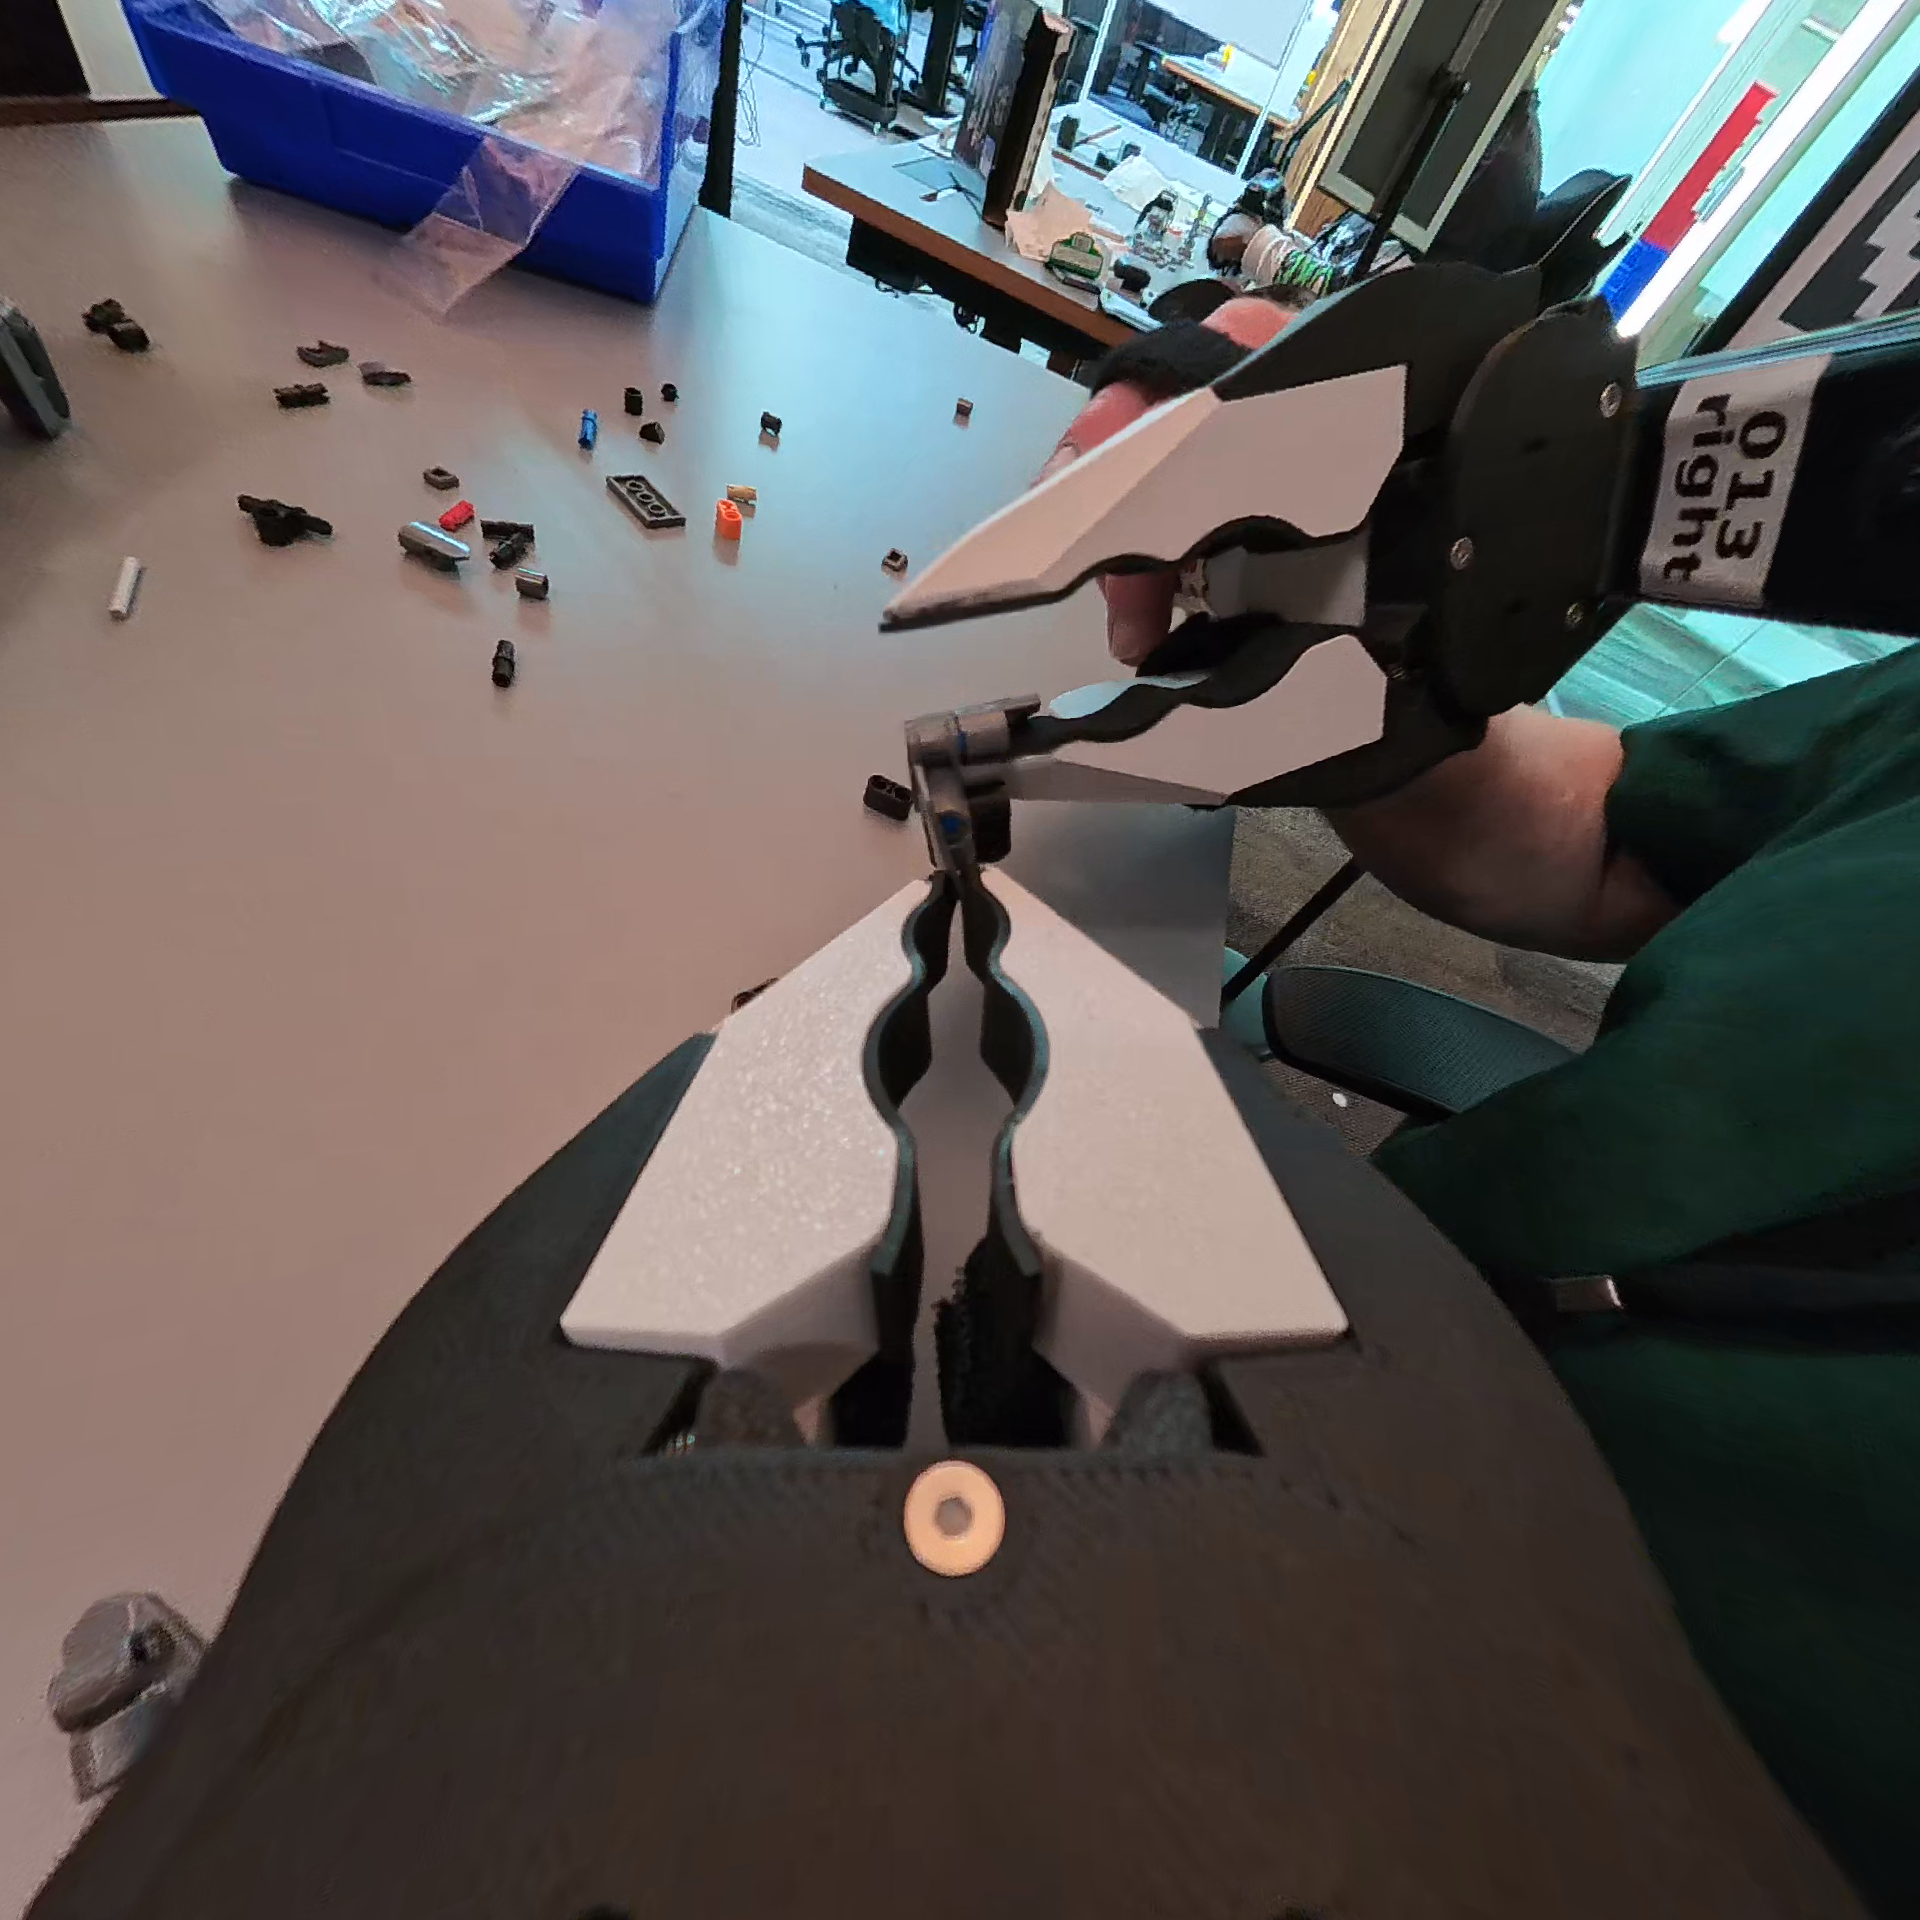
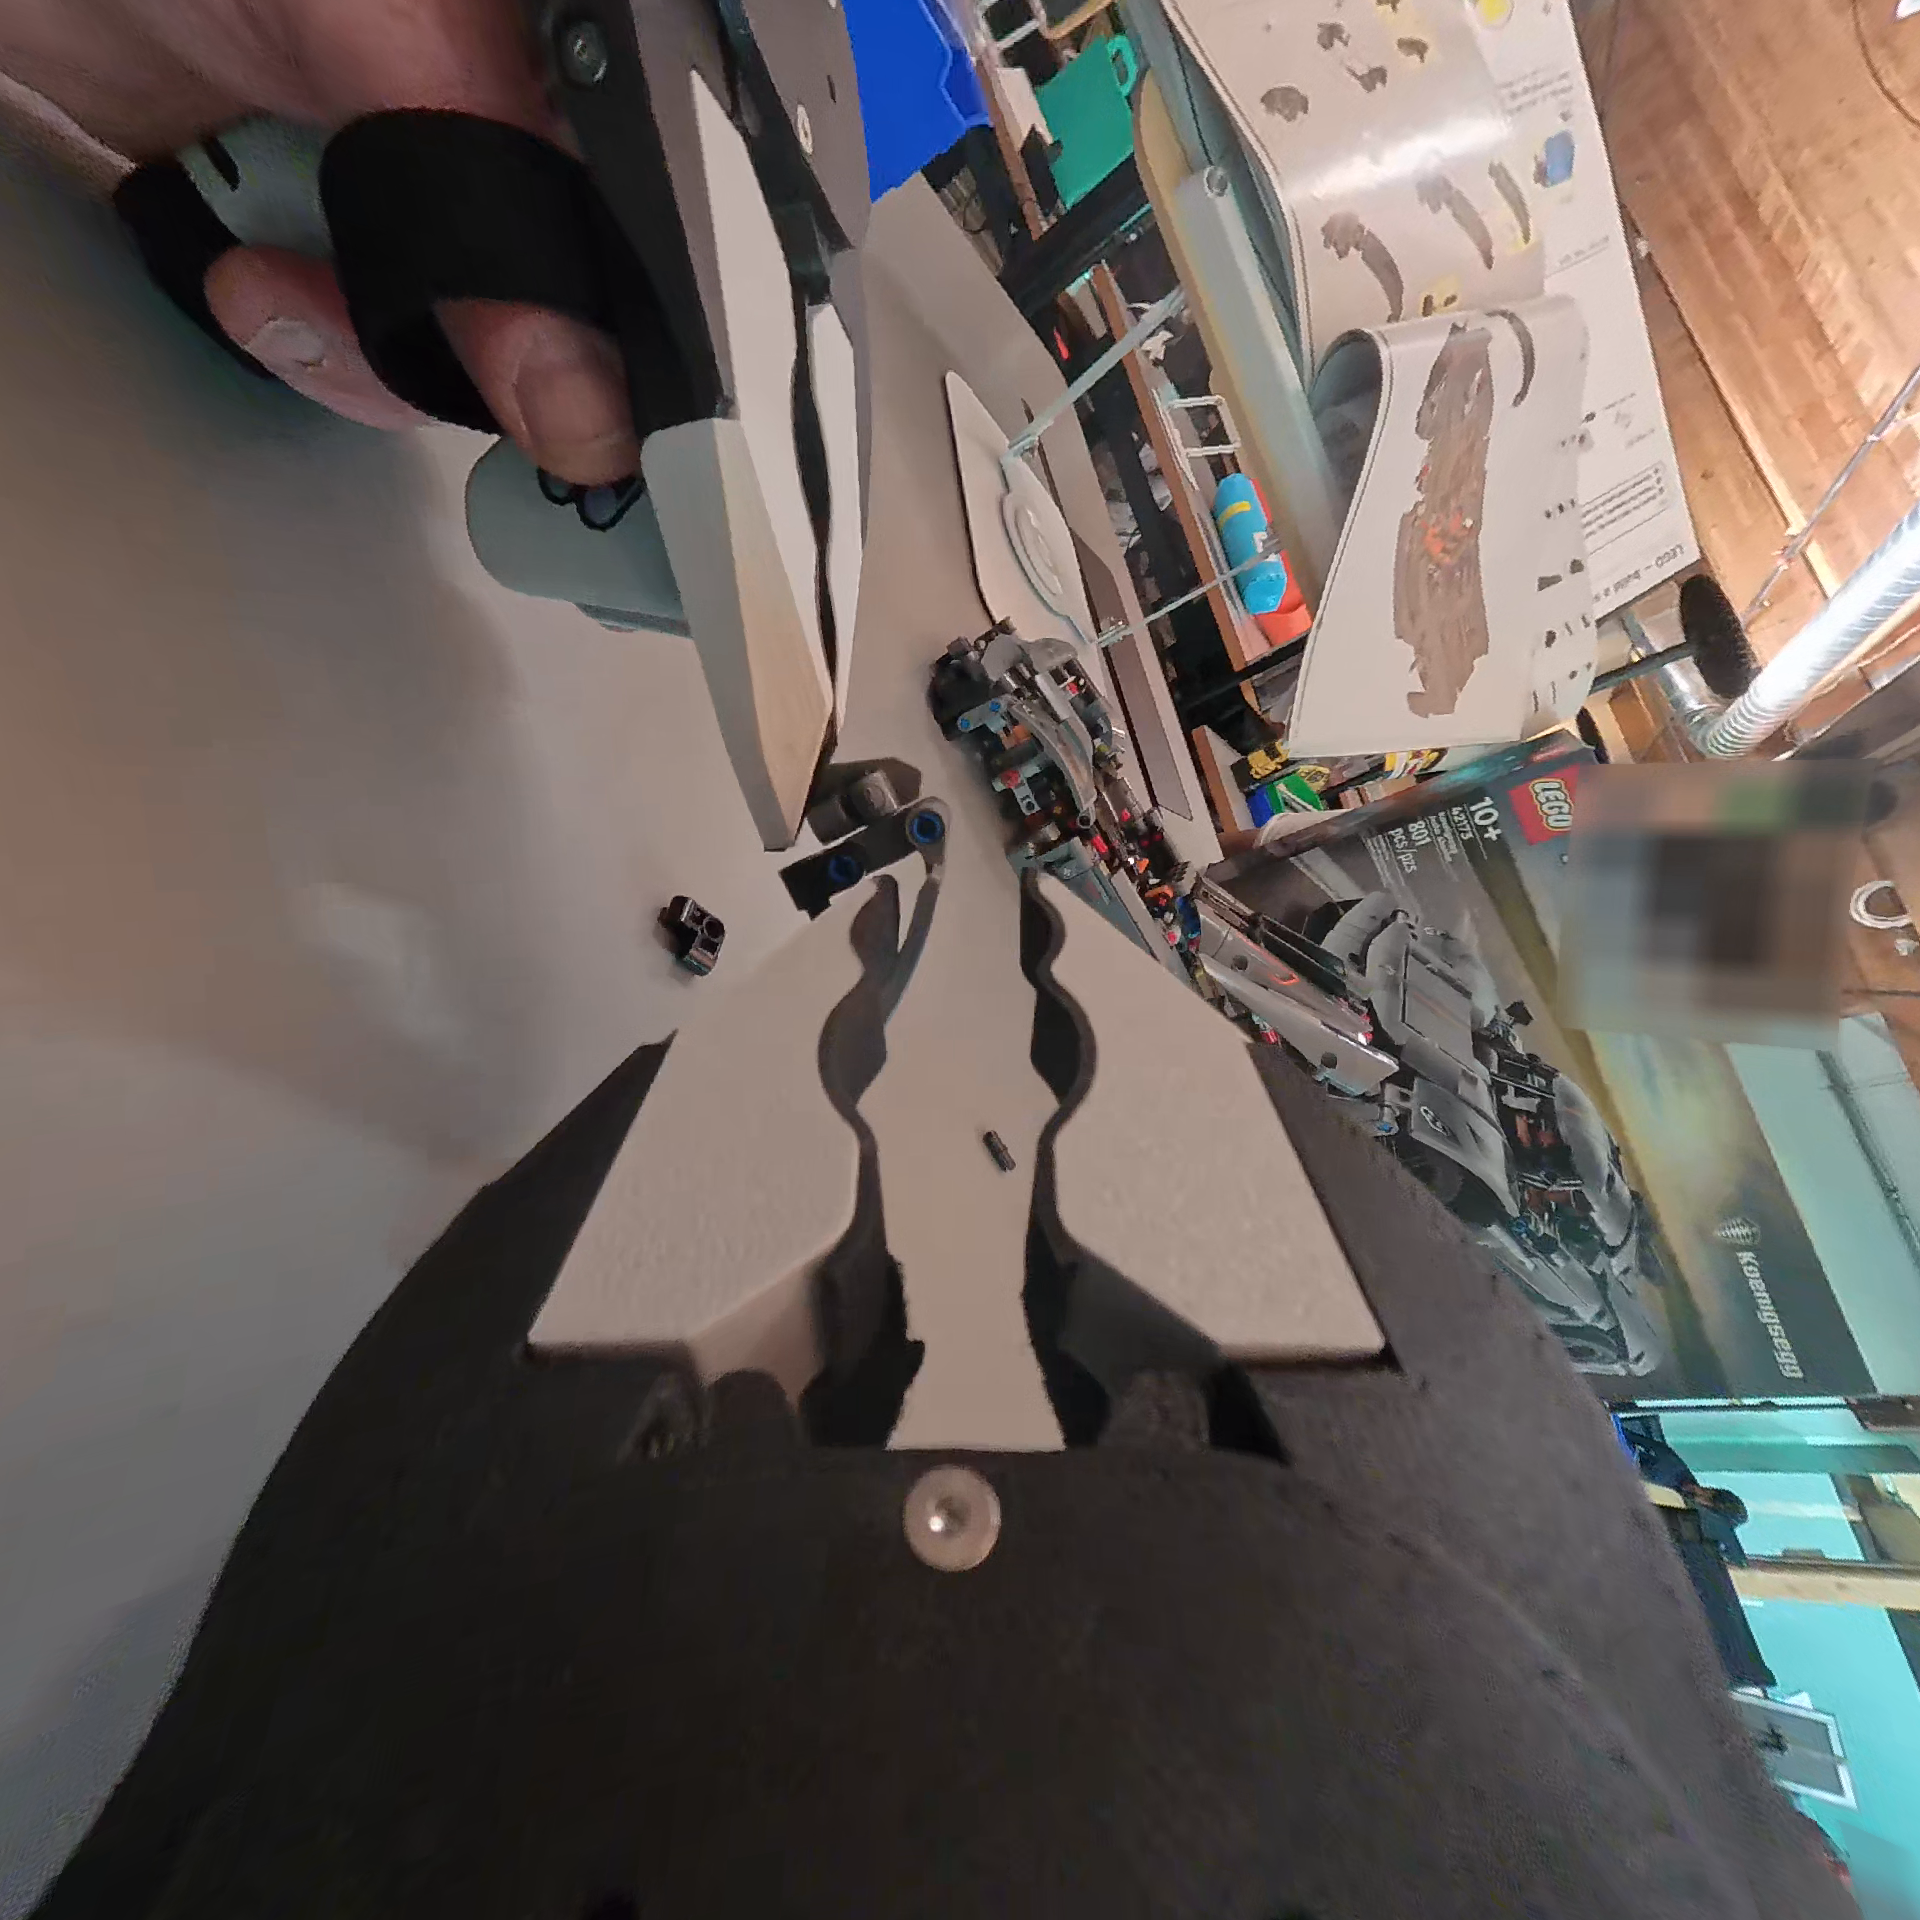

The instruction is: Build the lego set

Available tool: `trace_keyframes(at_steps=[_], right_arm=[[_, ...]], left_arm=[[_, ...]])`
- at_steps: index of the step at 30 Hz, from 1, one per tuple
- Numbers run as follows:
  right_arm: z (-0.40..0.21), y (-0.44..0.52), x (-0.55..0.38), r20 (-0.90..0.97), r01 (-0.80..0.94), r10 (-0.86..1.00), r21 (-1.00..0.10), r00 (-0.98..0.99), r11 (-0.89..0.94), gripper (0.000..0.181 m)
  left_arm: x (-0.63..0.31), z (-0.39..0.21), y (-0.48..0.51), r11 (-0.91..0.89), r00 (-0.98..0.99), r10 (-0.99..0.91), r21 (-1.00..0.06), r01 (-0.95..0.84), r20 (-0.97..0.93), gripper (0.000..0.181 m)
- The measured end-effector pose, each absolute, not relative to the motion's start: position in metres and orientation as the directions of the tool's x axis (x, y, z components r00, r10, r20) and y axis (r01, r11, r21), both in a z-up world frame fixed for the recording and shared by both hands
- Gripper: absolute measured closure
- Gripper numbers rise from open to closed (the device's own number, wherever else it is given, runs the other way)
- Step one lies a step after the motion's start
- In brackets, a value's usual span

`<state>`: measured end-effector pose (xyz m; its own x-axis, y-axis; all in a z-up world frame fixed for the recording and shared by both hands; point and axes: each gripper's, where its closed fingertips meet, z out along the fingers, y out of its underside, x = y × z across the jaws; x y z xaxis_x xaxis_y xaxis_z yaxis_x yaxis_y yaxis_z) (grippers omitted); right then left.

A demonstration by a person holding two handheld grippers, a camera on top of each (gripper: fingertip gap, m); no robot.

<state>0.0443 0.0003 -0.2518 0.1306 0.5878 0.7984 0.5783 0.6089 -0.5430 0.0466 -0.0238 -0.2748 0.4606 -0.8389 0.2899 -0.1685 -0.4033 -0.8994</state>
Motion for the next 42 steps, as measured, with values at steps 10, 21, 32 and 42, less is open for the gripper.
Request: trace_keyframes(at_steps=[10, 21, 32, 42], right_arm=[[-0.251, -0.002, 0.058, 0.785, 0.611, 0.603, -0.548, 0.142, 0.571, 0.152], [-0.265, 0.004, 0.068, 0.817, 0.670, 0.574, -0.454, 0.052, 0.587, 0.176], [-0.257, 0.009, 0.070, 0.916, 0.687, 0.387, -0.217, -0.102, 0.694, 0.180], [-0.241, 0.009, 0.076, 0.821, 0.625, 0.566, -0.481, 0.074, 0.616, 0.147]], left_arm=[[0.050, -0.276, -0.021, -0.461, 0.461, -0.810, -0.880, -0.120, 0.362, 0.181], [0.057, -0.279, -0.019, -0.495, 0.453, -0.799, -0.859, -0.126, 0.394, 0.181], [0.057, -0.284, -0.020, -0.519, 0.445, -0.793, -0.843, -0.139, 0.415, 0.181], [0.051, -0.276, -0.017, -0.485, 0.454, -0.797, -0.870, -0.090, 0.397, 0.181]])
